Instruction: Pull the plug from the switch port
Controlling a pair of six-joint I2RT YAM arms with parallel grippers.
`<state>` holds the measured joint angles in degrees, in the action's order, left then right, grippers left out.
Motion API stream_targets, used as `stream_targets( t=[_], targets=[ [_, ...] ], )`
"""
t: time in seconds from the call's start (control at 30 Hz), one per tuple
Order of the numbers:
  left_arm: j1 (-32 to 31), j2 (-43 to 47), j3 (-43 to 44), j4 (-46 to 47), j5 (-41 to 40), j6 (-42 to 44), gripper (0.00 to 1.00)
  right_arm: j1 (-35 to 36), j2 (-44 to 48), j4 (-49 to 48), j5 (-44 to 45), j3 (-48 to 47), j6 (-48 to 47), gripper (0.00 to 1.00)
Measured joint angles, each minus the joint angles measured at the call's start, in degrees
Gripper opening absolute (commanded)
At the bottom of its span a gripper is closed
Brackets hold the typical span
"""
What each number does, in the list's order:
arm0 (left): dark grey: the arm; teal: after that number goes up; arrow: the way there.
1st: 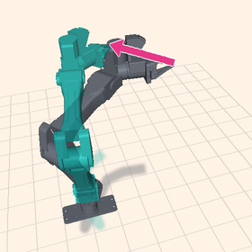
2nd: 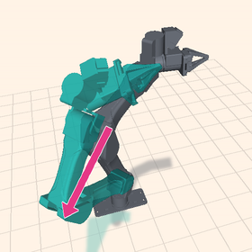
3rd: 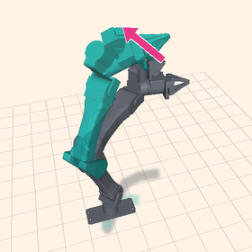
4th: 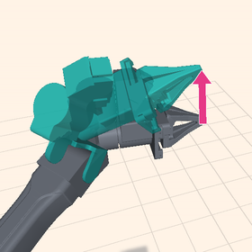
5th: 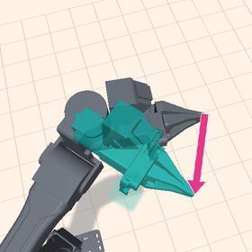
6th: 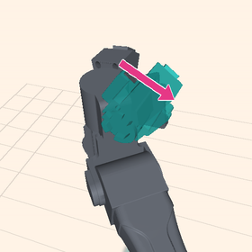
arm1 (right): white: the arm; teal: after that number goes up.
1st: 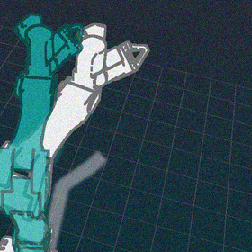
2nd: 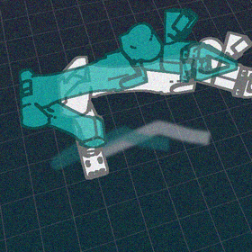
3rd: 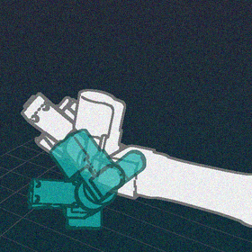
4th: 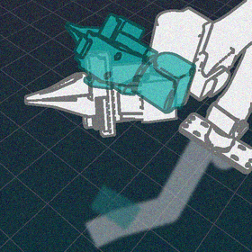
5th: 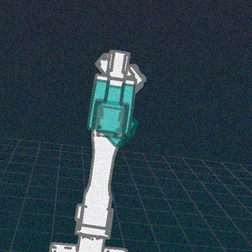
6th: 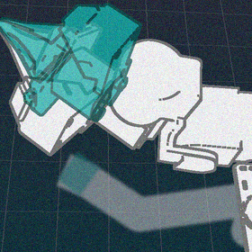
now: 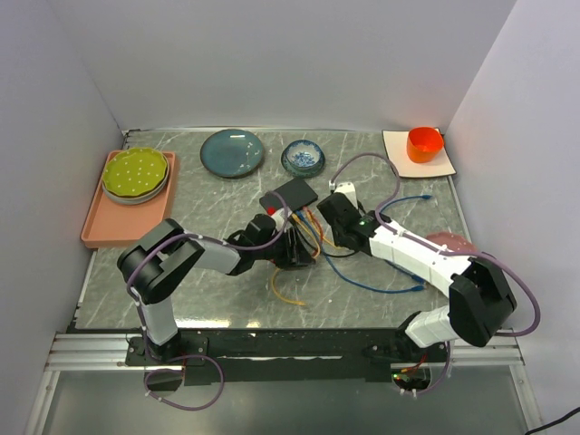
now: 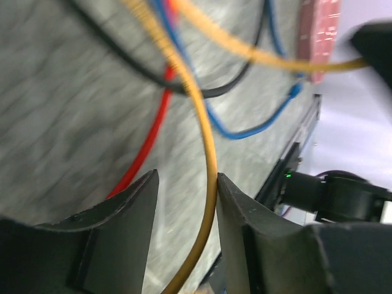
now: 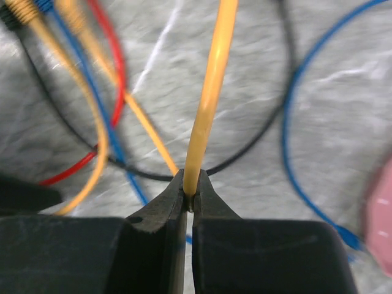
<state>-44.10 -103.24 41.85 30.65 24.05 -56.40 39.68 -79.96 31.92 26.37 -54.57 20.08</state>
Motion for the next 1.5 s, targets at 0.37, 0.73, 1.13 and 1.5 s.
stream_targets(
  t=[0.37,0.73,1.13,1.5],
  targets=[
    [-0.20,2.49,-2.51,-1.99,-4.70,0.26,0.48,7.48,-4.35,9.94,18.67,-13.33,-5.09,0.00],
    [1.18,7.96,-7.93,-4.00,-9.18,-0.39,0.45,13.14,-25.20,23.39,28.39,-20.00,-3.13,0.00],
    [4.59,15.98,-14.12,-4.81,-12.66,0.04,0.44,0.74,-9.57,17.51,22.01,-15.63,-2.05,0.00],
    [6.43,17.20,-15.74,-4.81,-12.96,0.04,0.48,-5.75,6.08,9.92,22.10,-14.49,-4.50,0.00]
  ],
)
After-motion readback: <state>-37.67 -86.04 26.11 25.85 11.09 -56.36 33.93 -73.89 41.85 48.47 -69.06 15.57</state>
